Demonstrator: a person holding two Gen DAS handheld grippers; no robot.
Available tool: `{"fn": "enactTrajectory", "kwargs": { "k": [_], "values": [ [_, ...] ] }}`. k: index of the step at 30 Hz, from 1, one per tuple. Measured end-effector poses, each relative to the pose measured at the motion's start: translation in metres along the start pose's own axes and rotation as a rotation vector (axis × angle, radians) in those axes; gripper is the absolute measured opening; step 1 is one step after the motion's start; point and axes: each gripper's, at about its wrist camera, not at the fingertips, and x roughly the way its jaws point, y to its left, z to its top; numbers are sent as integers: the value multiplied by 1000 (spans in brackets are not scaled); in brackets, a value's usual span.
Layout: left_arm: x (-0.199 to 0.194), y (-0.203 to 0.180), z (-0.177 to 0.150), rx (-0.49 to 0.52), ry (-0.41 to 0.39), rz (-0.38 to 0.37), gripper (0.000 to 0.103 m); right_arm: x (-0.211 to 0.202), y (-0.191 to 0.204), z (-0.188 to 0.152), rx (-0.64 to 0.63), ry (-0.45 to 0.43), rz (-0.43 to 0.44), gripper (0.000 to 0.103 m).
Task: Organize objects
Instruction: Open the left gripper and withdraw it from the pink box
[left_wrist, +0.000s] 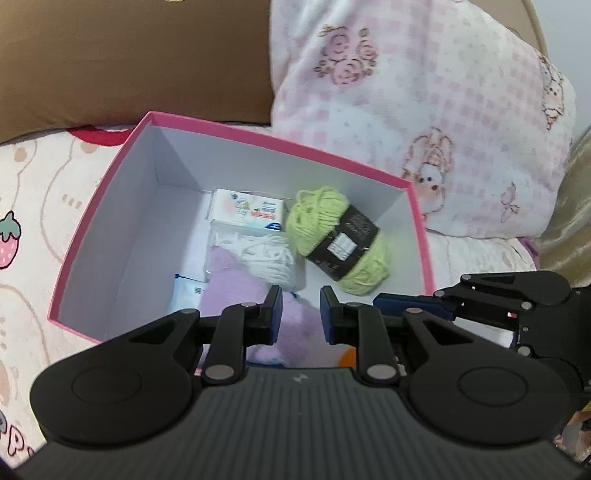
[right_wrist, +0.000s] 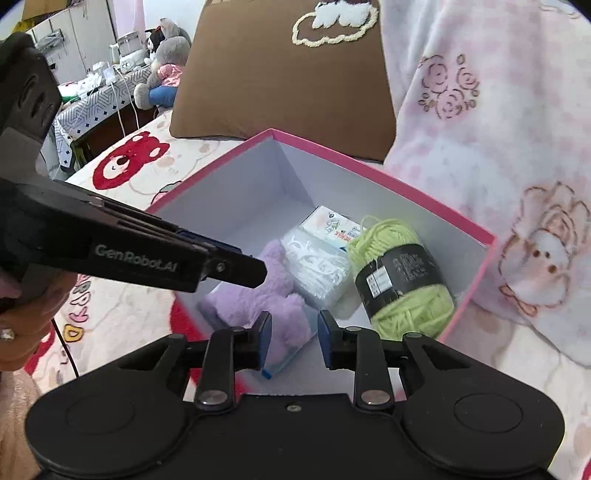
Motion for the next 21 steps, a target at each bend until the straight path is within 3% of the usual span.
{"fn": "enactTrajectory", "kwargs": {
  "k": [4, 10, 21],
  "values": [
    [-16, -19, -4, 22, 10, -22, 21, -23, 0, -7, 42, -27, -5, 32],
    [-46, -43, -19, 34, 3, -1, 24, -66, 4, -24, 95, -77, -21, 45],
    [-88, -81, -30, 60, -23, 56, 28, -132, 1, -48, 210, -138, -90, 52]
  ]
}}
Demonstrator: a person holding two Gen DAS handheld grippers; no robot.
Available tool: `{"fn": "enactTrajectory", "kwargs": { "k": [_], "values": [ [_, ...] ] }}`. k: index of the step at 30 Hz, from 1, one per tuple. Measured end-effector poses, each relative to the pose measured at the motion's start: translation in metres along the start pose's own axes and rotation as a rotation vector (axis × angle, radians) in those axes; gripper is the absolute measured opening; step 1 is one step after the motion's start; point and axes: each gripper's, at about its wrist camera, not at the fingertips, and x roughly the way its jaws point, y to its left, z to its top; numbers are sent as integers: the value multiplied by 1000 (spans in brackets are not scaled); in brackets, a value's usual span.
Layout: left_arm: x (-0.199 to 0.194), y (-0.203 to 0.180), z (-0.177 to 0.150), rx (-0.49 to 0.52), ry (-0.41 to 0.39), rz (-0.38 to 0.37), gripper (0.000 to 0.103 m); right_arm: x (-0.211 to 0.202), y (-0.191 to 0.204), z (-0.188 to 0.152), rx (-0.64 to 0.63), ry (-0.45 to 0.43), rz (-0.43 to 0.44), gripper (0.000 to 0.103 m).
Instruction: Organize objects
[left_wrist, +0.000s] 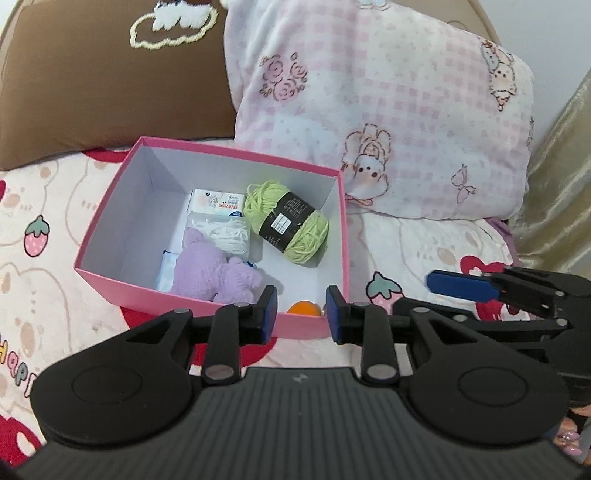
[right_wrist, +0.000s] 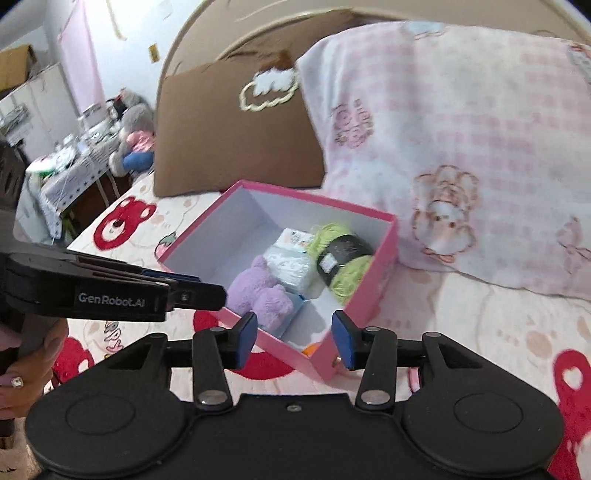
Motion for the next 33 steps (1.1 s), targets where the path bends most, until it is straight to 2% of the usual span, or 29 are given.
{"fn": "enactTrajectory", "kwargs": {
  "k": [6, 8, 9, 15, 22, 30, 32, 33],
  "values": [
    [-14, -17, -10, 22, 10, 14, 34, -25, -8, -16, 79, 7, -77, 56],
    [-17, -22, -15, 29, 17, 23, 41, -30, -10, -21, 104, 18, -85, 58],
    [-18, -25, -17, 38, 19, 31, 42, -33, -10, -24, 107, 20, -92, 61],
    [-24, -39, -27, 59, 34, 49, 51, -47, -4, -36, 68, 30, -152, 73],
    [-32, -52, -36, 59, 26, 45, 61, -64, -1, -45, 55, 18, -205, 79],
    [-39, -60, -44, 61, 37, 63, 64, -75, -2, -58, 66, 37, -244, 84],
    [-40, -61, -45, 56, 28, 70, 75, -77, -2, -61, 51, 36, -258, 84],
    [-41, -62, -46, 39, 9, 91, 75, -78, -2, -62, 57, 35, -260, 84]
  ]
}}
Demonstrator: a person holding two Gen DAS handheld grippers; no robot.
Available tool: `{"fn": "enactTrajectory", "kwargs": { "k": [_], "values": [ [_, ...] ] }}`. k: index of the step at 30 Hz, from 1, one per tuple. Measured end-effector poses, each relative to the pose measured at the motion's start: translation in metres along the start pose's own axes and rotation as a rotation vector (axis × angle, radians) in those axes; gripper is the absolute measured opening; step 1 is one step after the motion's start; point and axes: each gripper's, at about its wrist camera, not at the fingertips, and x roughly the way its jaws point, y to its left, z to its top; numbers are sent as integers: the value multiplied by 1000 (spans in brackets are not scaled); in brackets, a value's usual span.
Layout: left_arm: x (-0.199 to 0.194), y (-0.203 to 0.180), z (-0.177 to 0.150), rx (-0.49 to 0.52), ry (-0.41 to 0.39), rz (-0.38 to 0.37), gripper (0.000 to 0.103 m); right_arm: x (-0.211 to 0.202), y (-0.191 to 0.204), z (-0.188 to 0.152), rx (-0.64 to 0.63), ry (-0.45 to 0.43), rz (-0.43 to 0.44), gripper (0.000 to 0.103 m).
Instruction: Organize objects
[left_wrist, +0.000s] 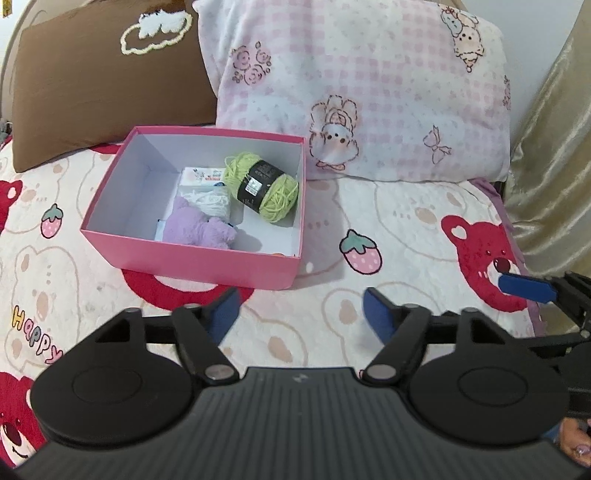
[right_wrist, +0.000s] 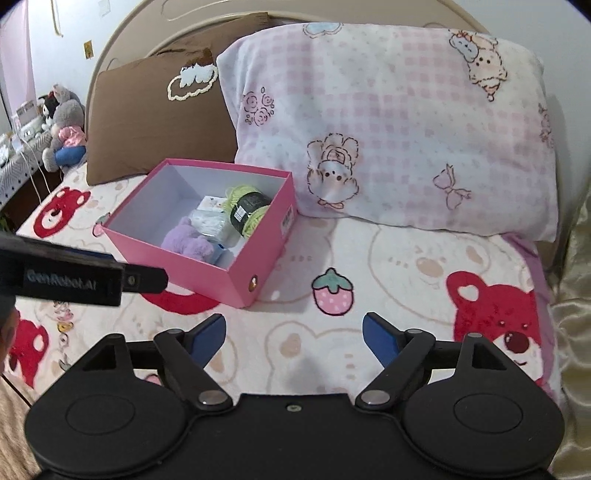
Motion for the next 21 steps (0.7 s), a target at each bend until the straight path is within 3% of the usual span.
{"fn": "enactTrajectory", "kwargs": {
  "k": [5, 9, 11, 16, 21],
  "values": [
    [-4, -5, -6, 19, -11, 15, 84, 1, -8, -7, 50, 15, 2, 85],
    [-4, -4, -11, 7, -8, 12, 88, 6, -13, -9, 81, 39, -34, 92],
    [-3, -4, -13, 1, -10, 17, 99, 9, -16, -10, 101, 59, -49, 92],
    [1, -2, -18, 12, -7, 24, 99, 13, -25, -14, 162, 97, -46, 93],
    [12, 5, -19, -29, 67, 37, 100, 13, -28, -17, 171, 100, -76, 93]
  ]
}}
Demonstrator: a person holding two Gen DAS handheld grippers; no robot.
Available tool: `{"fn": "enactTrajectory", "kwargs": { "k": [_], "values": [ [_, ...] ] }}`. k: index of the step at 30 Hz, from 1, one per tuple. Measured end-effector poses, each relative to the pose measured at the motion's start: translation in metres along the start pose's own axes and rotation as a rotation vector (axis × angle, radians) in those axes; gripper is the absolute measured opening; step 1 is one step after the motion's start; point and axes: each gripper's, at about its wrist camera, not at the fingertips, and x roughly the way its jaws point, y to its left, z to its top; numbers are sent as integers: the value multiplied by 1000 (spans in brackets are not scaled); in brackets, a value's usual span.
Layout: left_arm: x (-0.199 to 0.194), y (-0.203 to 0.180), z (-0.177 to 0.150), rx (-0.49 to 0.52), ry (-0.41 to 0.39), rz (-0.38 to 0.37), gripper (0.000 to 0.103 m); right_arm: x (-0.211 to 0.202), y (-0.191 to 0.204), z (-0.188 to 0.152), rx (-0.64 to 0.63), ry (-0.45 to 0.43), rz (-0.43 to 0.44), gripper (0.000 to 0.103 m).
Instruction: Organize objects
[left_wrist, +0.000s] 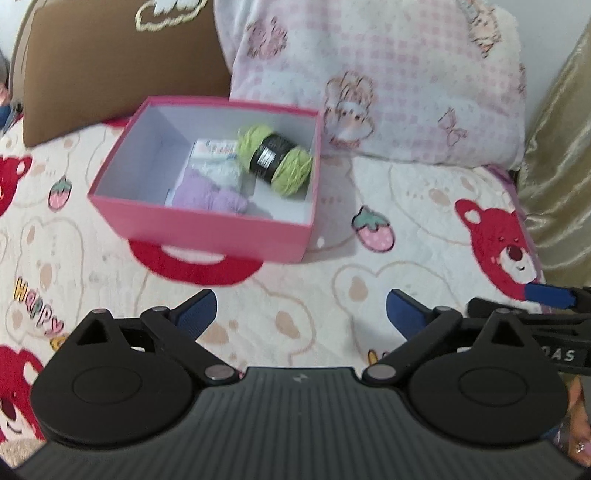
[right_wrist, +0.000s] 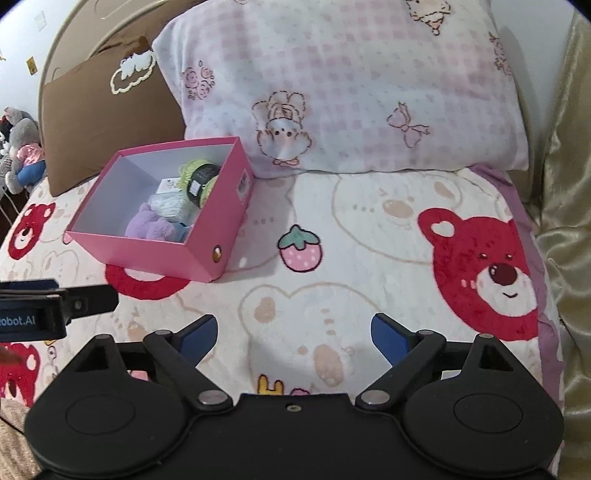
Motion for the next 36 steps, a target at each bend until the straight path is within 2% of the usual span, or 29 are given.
{"fn": "enactTrajectory", "kwargs": {
  "k": [4, 7, 11, 14, 18, 22, 25, 31, 36],
  "values": [
    [7, -1, -4, 12, 20, 57, 100, 0, -2, -2, 4, 1, -24, 93],
    [10, 0, -6, -9, 52, 47, 100, 2, -5, -2, 19, 16, -32, 93],
    [15, 0, -7, -19, 96, 74, 100, 2, -5, -3, 10, 24, -35, 93],
    [15, 3, -8, -53, 99, 73, 100, 1, -4, -3, -9, 17, -55, 93],
    [14, 3, -10, -58, 100, 44, 100, -3, -5, -4, 0, 16, -49, 93],
    [11, 1, -12, -56, 88, 44, 100, -12, 1, -5, -32, -33, -57, 93],
    [9, 0, -12, -54, 80, 42, 100, -15, 3, -5, -35, -35, -59, 93],
    [7, 2, -13, -68, 75, 91, 100, -14, -1, -5, -17, -24, -74, 93],
    [12, 3, -14, -68, 98, 98, 100, -13, -1, -6, -20, -26, -69, 93]
  ]
}}
